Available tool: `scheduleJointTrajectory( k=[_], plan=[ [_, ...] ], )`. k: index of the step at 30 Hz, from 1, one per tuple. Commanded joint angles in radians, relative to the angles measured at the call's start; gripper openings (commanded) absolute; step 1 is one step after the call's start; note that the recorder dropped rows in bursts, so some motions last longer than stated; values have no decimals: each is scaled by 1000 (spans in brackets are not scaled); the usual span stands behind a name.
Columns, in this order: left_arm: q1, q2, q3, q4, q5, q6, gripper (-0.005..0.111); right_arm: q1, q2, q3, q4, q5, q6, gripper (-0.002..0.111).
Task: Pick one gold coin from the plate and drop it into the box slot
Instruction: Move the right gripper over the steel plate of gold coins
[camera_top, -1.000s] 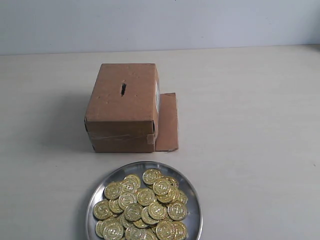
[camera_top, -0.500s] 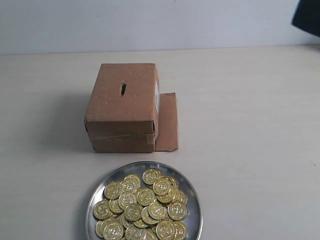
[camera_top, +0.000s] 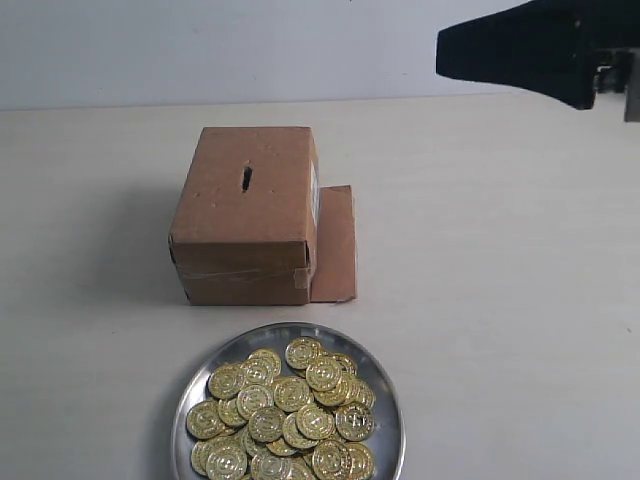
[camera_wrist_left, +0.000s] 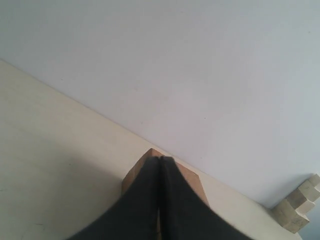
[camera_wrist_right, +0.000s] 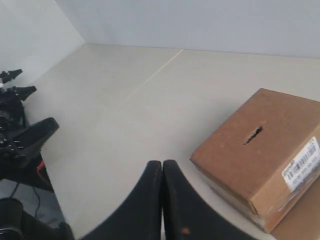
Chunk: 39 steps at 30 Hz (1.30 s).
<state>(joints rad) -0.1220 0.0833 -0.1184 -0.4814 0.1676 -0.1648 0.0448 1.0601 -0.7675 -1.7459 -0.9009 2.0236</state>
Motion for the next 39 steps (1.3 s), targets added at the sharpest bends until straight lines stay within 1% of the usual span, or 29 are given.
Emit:
scheduleJointTrajectory(
  k=[1, 4, 6, 14, 23, 25, 28, 31, 32, 34, 36, 39],
  plan=[
    [-7, 5, -9, 4, 3, 9, 0, 2, 69, -8, 1, 43, -125, 0],
    [-7, 5, -9, 4, 3, 9, 0, 2, 103, -8, 1, 87, -235, 0],
    [-7, 5, -9, 6, 17, 9, 0, 2, 113, -8, 1, 109, -268, 0],
    [-7, 5, -9, 106, 22, 9, 0, 2, 113, -8, 1, 106, -272, 0],
    [-7, 5, -9, 110, 22, 9, 0, 2, 117, -8, 1, 132, -268, 0],
    [-7, 5, -9, 110, 22, 9, 0, 2, 126, -8, 1, 176, -268, 0],
    [-7, 5, -9, 110, 22, 9, 0, 2, 127, -8, 22, 372, -302, 0],
    [-7, 5, -9, 110, 22, 9, 0, 2, 121, -8, 205, 491, -416, 0],
    [-7, 5, -9, 110, 22, 9, 0, 2, 115, -8, 280, 516, -484, 0],
    [-7, 5, -9, 110, 22, 9, 0, 34, 101, -8, 471, 598, -651, 0],
    [-7, 5, -9, 110, 22, 9, 0, 90, 91, -8, 712, 685, -880, 0],
    [-7, 5, -9, 110, 22, 9, 0, 207, 90, -8, 1085, 839, -1308, 0]
  ],
)
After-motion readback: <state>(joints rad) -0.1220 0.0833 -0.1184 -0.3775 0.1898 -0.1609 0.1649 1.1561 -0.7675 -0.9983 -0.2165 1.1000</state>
